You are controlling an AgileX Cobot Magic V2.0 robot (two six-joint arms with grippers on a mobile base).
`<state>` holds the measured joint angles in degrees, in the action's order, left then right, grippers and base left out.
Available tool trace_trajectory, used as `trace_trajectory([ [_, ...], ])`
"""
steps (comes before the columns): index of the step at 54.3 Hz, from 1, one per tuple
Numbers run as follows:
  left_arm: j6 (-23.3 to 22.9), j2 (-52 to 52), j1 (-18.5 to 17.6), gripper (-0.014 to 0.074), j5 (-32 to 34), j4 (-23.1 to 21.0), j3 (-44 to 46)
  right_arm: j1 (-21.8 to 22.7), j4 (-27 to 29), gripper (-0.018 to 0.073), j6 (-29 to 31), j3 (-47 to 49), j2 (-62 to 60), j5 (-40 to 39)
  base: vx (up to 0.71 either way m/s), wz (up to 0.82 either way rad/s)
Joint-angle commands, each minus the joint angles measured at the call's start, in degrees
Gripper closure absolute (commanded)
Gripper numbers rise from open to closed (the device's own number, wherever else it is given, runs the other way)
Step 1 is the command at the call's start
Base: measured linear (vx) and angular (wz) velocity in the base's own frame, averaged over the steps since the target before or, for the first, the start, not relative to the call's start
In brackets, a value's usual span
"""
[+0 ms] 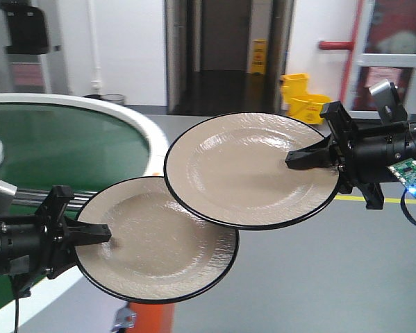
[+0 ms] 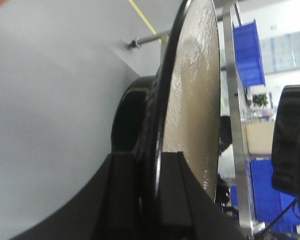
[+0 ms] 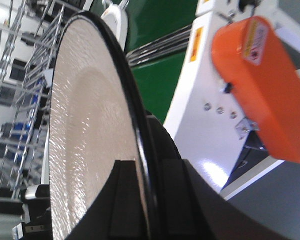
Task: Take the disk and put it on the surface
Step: 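Hold both plates while the base drives to the steel counter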
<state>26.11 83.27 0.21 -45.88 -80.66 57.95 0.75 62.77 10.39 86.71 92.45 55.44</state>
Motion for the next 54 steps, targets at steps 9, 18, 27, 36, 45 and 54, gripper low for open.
trace_trajectory([
  [9,-0.7,-2.7,-0.2,0.0598,-1.7,-6.4,2.1,0.2,6.5,0.0564,-0.3,2.6,-2.8,-2.0,0.05,-0.55],
  [18,-0.7,-2.7,-0.2,0.0598,-1.7,-6.4,2.1,0.2,6.5,0.0564,-0.3,2.6,-2.8,-2.0,0.10,-0.53],
  [27,-0.7,-2.7,-0.2,0.0598,-1.7,-6.4,2.1,0.2,6.5,0.0564,-0.3,2.6,-2.8,-2.0,0.13,-0.50],
  [36,-0.7,-2.7,-0.2,0.0598,-1.7,-6.4,2.1,0.2,6.5,0.0564,-0.3,2.6,-2.8,-2.0,0.15,-0.55],
  [45,-0.7,-2.7,-0.2,0.0598,-1.7,-6.4,2.1,0.2,6.5,0.0564,-0.3,2.6,-2.8,-2.0,0.17,-0.59],
  [54,-0.7,-2.7,-0.2,0.0598,-1.7,-6.4,2.1,0.2,6.5,0.0564,-0.3,2.6,-2.8,-2.0,0.19,-0.59],
])
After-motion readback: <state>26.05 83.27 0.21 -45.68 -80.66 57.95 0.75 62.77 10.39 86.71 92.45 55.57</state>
